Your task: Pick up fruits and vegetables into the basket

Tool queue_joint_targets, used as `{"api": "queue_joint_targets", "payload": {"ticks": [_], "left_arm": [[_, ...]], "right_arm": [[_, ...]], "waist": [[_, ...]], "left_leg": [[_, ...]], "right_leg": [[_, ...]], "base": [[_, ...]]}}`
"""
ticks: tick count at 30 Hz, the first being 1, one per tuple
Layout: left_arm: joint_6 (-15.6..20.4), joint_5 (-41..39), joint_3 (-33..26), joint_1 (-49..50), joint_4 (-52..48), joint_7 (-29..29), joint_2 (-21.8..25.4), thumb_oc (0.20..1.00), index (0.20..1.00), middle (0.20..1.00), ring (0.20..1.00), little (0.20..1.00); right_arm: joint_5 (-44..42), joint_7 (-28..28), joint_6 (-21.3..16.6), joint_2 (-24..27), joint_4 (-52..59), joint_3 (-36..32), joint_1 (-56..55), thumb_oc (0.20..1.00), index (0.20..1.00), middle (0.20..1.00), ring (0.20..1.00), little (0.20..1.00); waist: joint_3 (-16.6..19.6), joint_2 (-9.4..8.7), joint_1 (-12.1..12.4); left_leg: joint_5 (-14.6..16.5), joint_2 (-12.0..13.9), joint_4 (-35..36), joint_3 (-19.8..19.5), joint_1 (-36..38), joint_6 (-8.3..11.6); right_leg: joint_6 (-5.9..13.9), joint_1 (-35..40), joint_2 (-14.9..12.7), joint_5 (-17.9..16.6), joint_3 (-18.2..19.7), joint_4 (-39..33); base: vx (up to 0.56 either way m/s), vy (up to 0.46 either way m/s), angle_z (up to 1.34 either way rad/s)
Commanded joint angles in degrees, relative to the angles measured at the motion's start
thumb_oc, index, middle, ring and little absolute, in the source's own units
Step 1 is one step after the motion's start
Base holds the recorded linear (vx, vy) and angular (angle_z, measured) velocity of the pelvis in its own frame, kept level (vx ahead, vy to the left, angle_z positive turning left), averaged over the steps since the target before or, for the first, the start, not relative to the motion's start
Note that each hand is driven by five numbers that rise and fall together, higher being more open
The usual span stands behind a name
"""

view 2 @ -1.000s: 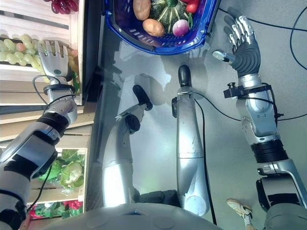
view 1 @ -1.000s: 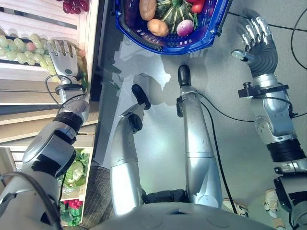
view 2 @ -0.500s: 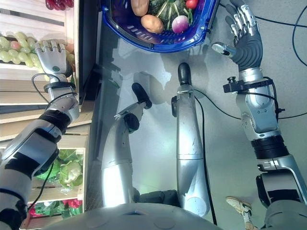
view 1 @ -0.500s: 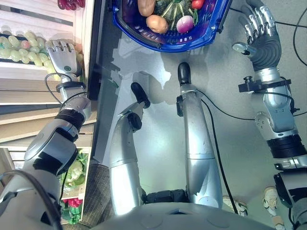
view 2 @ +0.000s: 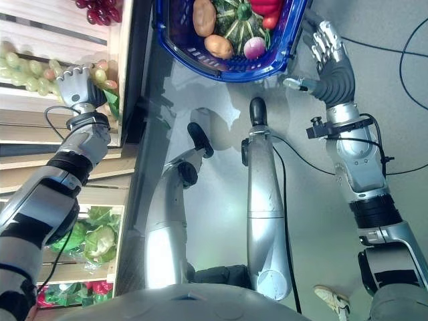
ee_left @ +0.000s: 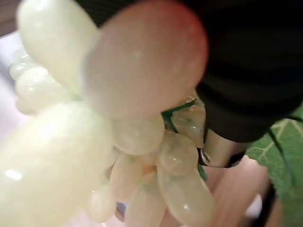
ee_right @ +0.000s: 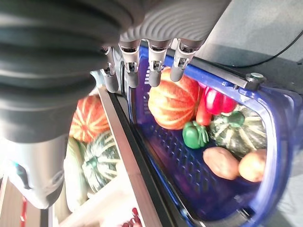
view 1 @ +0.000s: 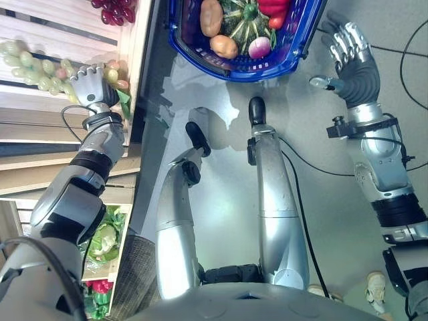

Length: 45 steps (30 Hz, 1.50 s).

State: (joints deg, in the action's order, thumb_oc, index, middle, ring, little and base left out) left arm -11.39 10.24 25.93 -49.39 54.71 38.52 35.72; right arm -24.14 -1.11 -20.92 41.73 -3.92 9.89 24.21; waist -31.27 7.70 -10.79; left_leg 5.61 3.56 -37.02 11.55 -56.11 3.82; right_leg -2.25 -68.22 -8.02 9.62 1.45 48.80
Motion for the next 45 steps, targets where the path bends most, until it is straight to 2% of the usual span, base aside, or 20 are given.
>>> {"api": "queue_joint_targets", "payload": {"ticks": [1,2,3,5,8,12,19,24,27,29,33,35,36,38,43,45], "left_arm": [[7.4,-8.6,-8.5,7.9,0.8,1.6,5.0,0.2,0.2,0.2,0.2,0.2],[8.9,-10.2,-9.7,8.4,0.0,1.1,5.2,0.2,0.2,0.2,0.2,0.2],[12.0,-12.5,-11.2,9.1,-1.2,0.0,5.4,0.2,0.2,0.2,0.2,0.2],[15.3,-16.1,-14.3,11.7,-6.6,-0.1,5.7,0.2,0.2,0.2,0.2,0.2],[19.1,-20.2,-16.5,14.5,-11.6,0.2,5.5,0.2,0.2,0.2,0.2,0.2],[25.4,-24.3,-20.5,19.6,-20.5,1.1,3.2,0.2,0.2,0.2,0.2,0.2],[30.4,-29.9,-24.4,24.5,-36.2,-1.8,0.7,0.2,0.2,0.2,0.2,0.2],[31.4,-32.0,-24.6,26.6,-47.8,-6.9,-1.2,0.2,0.2,0.2,0.2,0.2],[33.5,-34.6,-23.6,27.3,-54.0,-13.1,-3.4,0.2,0.2,0.2,0.2,0.2],[32.9,-36.3,-22.6,27.1,-57.5,-17.7,-4.5,0.2,0.2,0.2,0.2,0.2],[32.9,-40.7,-20.6,26.5,-61.5,-25.3,-5.5,0.2,0.2,0.2,0.2,0.2],[32.9,-41.6,-20.3,26.4,-61.8,-26.7,-5.7,0.2,0.2,0.2,0.2,0.2],[31.8,-44.1,-18.8,25.2,-63.1,-30.7,-6.4,0.2,0.2,0.2,0.2,0.2],[30.7,-46.6,-17.2,24.1,-64.0,-34.1,-6.9,0.2,0.2,0.2,0.2,0.2],[28.8,-50.6,-14.2,22.2,-64.6,-38.8,-9.0,0.2,0.2,0.2,0.2,0.2],[29.2,-50.8,-12.4,21.5,-64.6,-39.9,-10.1,0.2,0.2,0.2,0.2,0.2]], "right_arm": [[5.0,-1.9,2.8,0.8,4.4,0.6,-3.8,1.0,1.0,1.0,1.0,1.0],[6.2,-1.9,3.4,1.2,4.1,0.9,-3.9,1.0,1.0,1.0,1.0,1.0],[8.4,-1.6,4.5,1.7,3.8,1.2,-4.1,1.0,1.0,1.0,1.0,1.0],[14.2,0.7,8.3,3.0,3.8,1.5,-4.8,1.0,1.0,1.0,1.0,1.0],[18.5,3.2,12.2,4.3,3.9,1.0,-5.4,1.0,1.0,1.0,1.0,1.0],[22.3,1.7,15.3,4.9,5.4,0.0,-6.3,1.0,1.0,1.0,1.0,1.0],[33.0,1.0,19.7,4.0,9.4,2.3,-5.3,1.0,1.0,1.0,1.0,1.0],[39.0,1.2,20.8,2.0,11.9,5.7,-1.3,1.0,1.0,1.0,1.0,1.0],[41.1,-0.3,22.4,0.0,12.3,9.4,3.2,1.0,1.0,1.0,1.0,1.0],[42.0,-1.2,23.7,-1.3,12.2,12.3,6.9,1.0,1.0,1.0,1.0,1.0],[42.7,-2.1,25.1,-3.6,11.1,17.0,13.1,1.0,1.0,1.0,1.0,1.0],[42.5,-2.2,25.0,-4.0,10.6,17.7,14.0,1.0,1.0,1.0,1.0,1.0],[42.6,-1.9,25.4,-6.0,9.4,20.1,16.7,1.0,1.0,1.0,1.0,1.0],[42.6,-0.5,25.3,-7.9,7.8,22.1,18.8,1.0,1.0,1.0,1.0,1.0],[41.7,4.1,24.6,-11.5,3.9,24.4,21.4,1.0,1.0,1.0,1.0,1.0],[41.2,6.8,23.8,-13.4,2.7,25.4,21.9,1.0,1.0,1.0,1.0,1.0]], "waist": [[1.5,-0.95,-0.6],[1.5,-1.03,-0.4],[1.5,-1.14,-0.1],[1.5,-1.18,0.8],[1.5,-1.06,1.6],[1.5,-1.14,3.0],[1.5,-1.54,5.0],[1.5,-1.31,6.8],[1.5,-0.9,8.5],[1.5,-0.63,9.6],[1.5,-0.26,11.4],[1.5,-0.19,11.6],[1.5,0.05,12.5],[1.5,0.3,13.1],[1.5,0.72,13.7],[1.5,0.9,13.7]], "left_leg": [[0.7,-1.9,0.0,1.7,-0.2,0.28],[0.8,-2.0,0.0,1.5,0.2,0.19],[0.9,-2.1,0.0,1.3,0.7,0.11],[1.1,-2.6,0.4,0.8,2.1,-0.14],[1.2,-2.9,1.2,0.4,3.3,-0.43],[1.5,-3.5,2.4,-0.5,5.1,-1.08],[2.2,-4.2,3.3,-1.5,7.4,-2.07],[2.9,-5.0,3.4,-2.4,8.9,-2.86],[3.1,-5.7,3.6,-3.3,9.7,-3.3],[3.1,-6.2,3.8,-3.8,10.1,-3.59],[3.2,-6.9,3.9,-4.6,10.8,-4.11],[3.2,-7.0,3.9,-4.7,10.8,-4.21],[3.3,-7.4,3.9,-5.1,11.3,-4.5],[3.3,-7.8,4.1,-5.4,12.0,-4.76],[3.5,-8.4,4.3,-5.8,12.8,-5.34],[3.5,-8.6,4.4,-5.8,12.9,-5.52]], "right_leg": [[4.37,3.7,2.0,-0.6,-1.3,-4.7],[4.33,4.2,1.9,-0.5,-1.5,-4.7],[4.35,4.8,1.8,-0.4,-1.8,-4.6],[4.36,6.5,1.6,-0.1,-2.5,-4.9],[4.39,7.9,1.7,0.0,-3.0,-5.6],[4.43,10.3,1.7,0.4,-4.1,-6.9],[4.26,13.5,2.1,1.0,-5.4,-8.1],[4.21,15.7,2.2,1.5,-6.3,-8.5],[4.12,16.9,2.1,1.6,-6.9,-8.8],[4.06,17.5,1.8,1.7,-7.4,-8.9],[3.95,18.5,1.3,1.7,-8.4,-9.1],[3.92,18.6,1.2,1.7,-8.6,-9.1],[3.91,19.1,1.0,1.7,-9.0,-9.0],[3.96,19.9,0.7,1.6,-9.5,-9.2],[3.98,20.6,0.2,1.5,-9.9,-9.2],[4.05,20.9,0.1,1.4,-10.1,-9.4]], "base": [[0.0,-0.063,0.13],[0.0,-0.07,0.13],[0.0,-0.059,0.15],[0.0,-0.061,0.16],[-0.01,-0.034,0.14],[-0.01,-0.051,0.08],[0.0,-0.055,0.04],[0.01,-0.07,0.06],[0.01,-0.081,0.06],[0.0,-0.083,0.03],[0.0,-0.083,0.07],[0.0,-0.056,0.11],[0.0,-0.076,0.08],[0.0,-0.068,0.1],[0.0,-0.033,0.11],[0.0,-0.019,0.12]]}}
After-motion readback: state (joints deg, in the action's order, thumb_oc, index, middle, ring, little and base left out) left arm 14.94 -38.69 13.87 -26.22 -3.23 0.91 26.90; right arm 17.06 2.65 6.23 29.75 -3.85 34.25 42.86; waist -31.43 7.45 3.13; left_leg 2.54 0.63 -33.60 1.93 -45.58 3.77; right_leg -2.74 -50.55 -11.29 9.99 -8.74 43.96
